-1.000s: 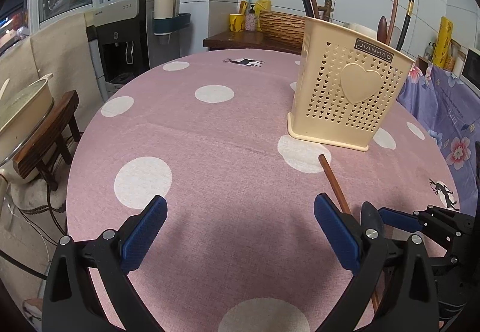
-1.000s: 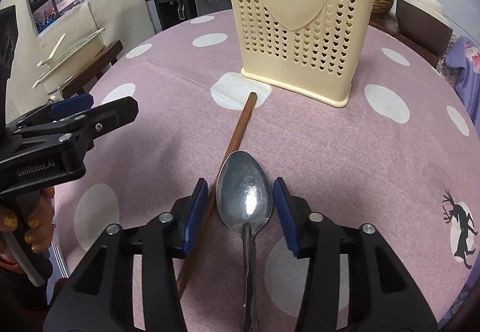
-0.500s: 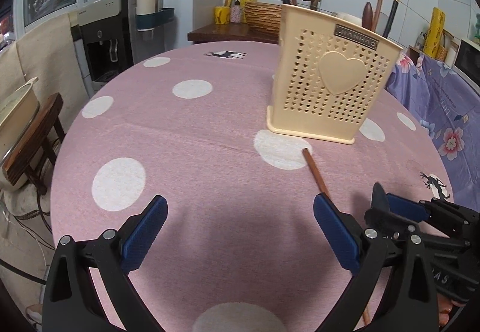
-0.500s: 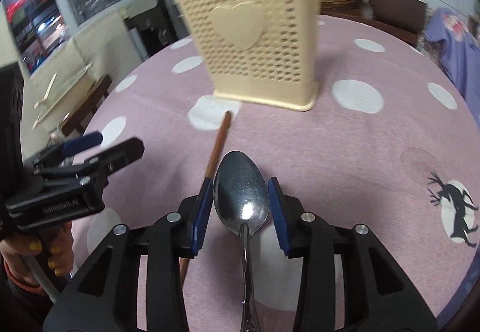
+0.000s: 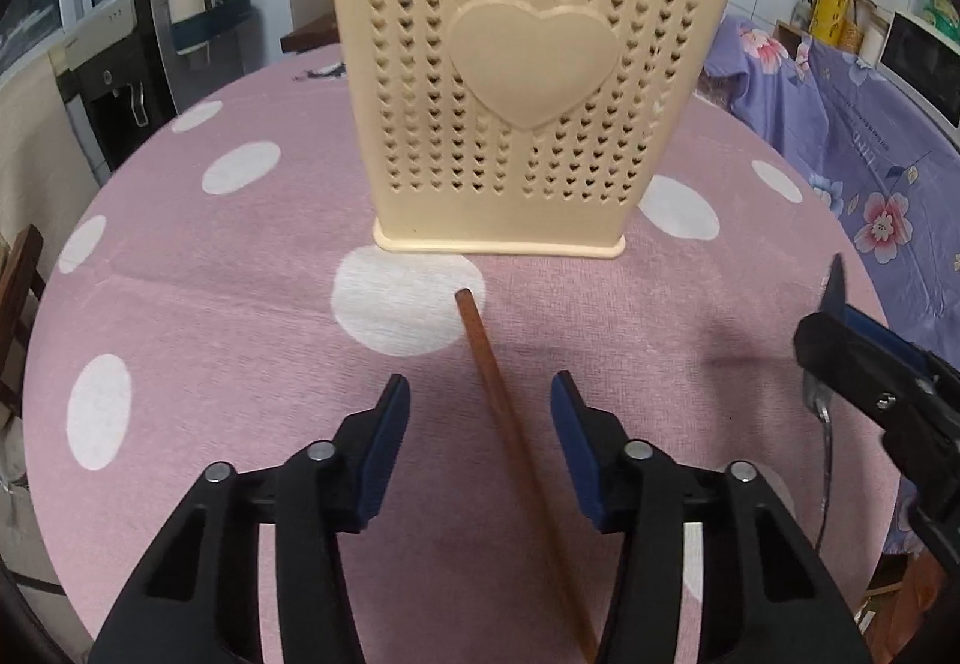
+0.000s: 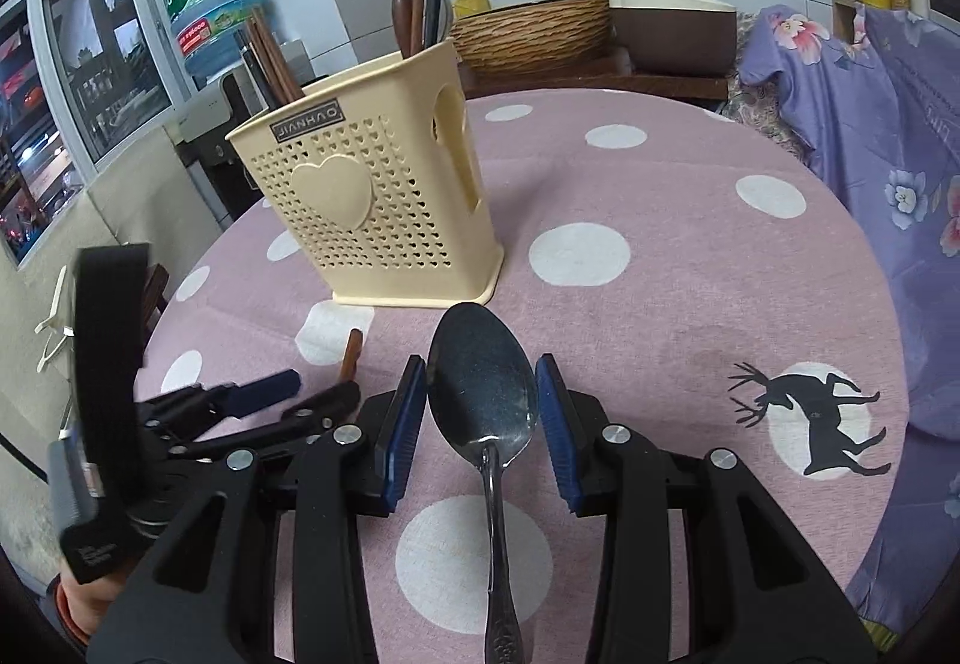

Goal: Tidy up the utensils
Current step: 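Grasp the metal spoon with the right tool while the left tool grasps the last brown chopstick, then lift the spoon and chopstick and carry them over the holder with both tools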

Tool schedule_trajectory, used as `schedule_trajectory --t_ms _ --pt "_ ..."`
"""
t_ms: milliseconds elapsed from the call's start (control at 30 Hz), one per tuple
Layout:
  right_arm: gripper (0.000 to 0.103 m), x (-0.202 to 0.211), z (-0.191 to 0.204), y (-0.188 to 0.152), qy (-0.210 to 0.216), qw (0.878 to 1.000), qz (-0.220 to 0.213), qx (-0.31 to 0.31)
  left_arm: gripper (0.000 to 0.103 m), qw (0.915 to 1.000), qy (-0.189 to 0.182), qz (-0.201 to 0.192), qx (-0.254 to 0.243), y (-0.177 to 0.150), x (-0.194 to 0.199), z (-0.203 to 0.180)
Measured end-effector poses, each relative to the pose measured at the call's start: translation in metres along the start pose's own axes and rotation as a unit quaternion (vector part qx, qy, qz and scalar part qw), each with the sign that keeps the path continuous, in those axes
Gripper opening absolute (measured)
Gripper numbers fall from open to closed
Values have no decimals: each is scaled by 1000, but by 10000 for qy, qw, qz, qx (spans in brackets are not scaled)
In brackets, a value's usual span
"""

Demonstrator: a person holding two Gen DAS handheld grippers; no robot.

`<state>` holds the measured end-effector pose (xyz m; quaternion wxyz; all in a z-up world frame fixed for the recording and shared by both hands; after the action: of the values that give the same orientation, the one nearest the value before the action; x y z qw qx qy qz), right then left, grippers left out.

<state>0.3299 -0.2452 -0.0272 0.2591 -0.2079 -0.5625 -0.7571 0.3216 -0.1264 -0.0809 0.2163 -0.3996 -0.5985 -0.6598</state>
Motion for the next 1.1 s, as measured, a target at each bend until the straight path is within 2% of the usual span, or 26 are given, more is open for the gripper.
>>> schedule_trajectory --t_ms 200,433,700,1100 --pt "38 2 -3 1 27 10000 -33 -75 36 9998 172 15 -55 4 -7 -1" --pt "38 3 -2 2 7 9999 -49 -91 12 9993 345 10 -157 11 -13 -3" --pt "38 7 1 5 28 9998 -192 -52 8 9996 195 -106 148 14 -7 3" --pt "38 28 11 23 45 9991 -406 72 8 9936 -33 -1024 475 46 58 17"
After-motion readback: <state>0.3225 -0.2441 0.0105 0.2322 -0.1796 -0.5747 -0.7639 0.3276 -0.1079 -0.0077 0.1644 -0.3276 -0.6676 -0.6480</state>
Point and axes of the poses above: each gripper's, at about its wrist camera, not at the fingertips, and x roughly against the way its jaws point, z to its left, y to its top, the point moved 7 cm from there along -x, roughly the way its jaws point, and after that the axes turned 1 degree about -z, right-handed, at the moved point
